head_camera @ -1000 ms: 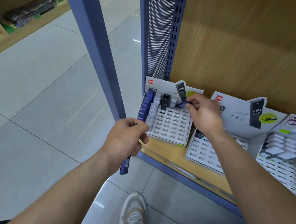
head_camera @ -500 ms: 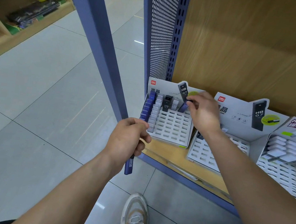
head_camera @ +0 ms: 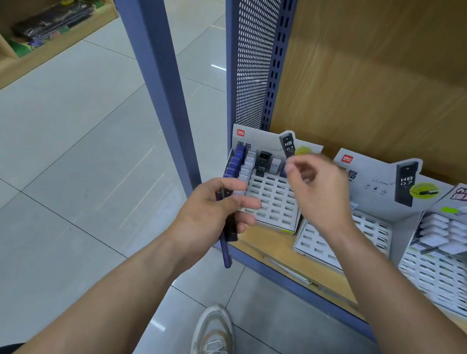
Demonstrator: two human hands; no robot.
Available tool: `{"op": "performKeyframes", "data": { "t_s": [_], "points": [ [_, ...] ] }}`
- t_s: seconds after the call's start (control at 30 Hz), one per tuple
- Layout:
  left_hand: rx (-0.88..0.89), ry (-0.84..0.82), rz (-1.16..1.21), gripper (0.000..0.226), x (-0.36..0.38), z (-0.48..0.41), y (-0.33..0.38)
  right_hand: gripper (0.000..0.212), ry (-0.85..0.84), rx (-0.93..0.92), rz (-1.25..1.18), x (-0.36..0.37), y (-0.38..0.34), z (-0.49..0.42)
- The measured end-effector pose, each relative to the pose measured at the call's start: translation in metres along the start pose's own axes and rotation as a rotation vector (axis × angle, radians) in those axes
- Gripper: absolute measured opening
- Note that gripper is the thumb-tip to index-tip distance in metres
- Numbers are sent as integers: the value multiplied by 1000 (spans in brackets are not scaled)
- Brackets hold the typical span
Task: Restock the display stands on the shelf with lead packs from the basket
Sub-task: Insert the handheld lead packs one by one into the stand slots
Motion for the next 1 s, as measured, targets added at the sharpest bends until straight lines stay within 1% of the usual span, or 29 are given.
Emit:
{"op": "performKeyframes", "data": {
  "t_s": [0.07,0.13,0.17,0.2,0.27,0.33,0.43,0.47,0.53,0.67,0.8,0.9,0.93,1.0],
  "points": [
    [11,-37,80,20,8,0,3,8,-147,153,-247,7,-14,35],
    [25,-81,138,22,19,2,7,4,-259,293,-401,14,-25,68],
    [31,-108,158,23,25,5,10,12,-291,346,-436,15,-28,81],
    [35,-133,178,23,33,8,13,20,-301,395,-477,14,-30,91],
    [36,-162,229,23,48,15,19,30,-241,480,-569,5,-30,105],
    [48,-175,285,22,64,22,27,32,-202,533,-617,-4,-29,116],
    [81,-229,353,23,90,31,41,17,-263,521,-682,-10,-39,128],
    [89,-253,357,25,98,34,45,16,-263,511,-724,-15,-42,132],
    [99,-301,327,26,117,40,50,19,-213,499,-787,-31,-45,138],
    [145,-375,257,24,151,52,64,13,-107,449,-860,-70,-42,148],
    [236,-339,200,22,162,58,92,4,-79,435,-834,-104,-30,164],
    [238,-269,70,23,169,59,94,9,-32,420,-847,-127,-19,173],
    [227,-243,23,23,174,60,88,14,-13,401,-841,-135,-17,175],
    [225,-204,-80,23,182,60,73,33,11,353,-801,-148,-14,177]
  ]
}}
Point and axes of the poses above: each hand's wrist, its own z-axis away from the middle knuckle, its own x-axis out of the palm, y = z × x, the point moved 10 cm from there along -z, towards the middle knuckle, and after that the axes turned 3 degrees about -y, right-handed, at the moved point
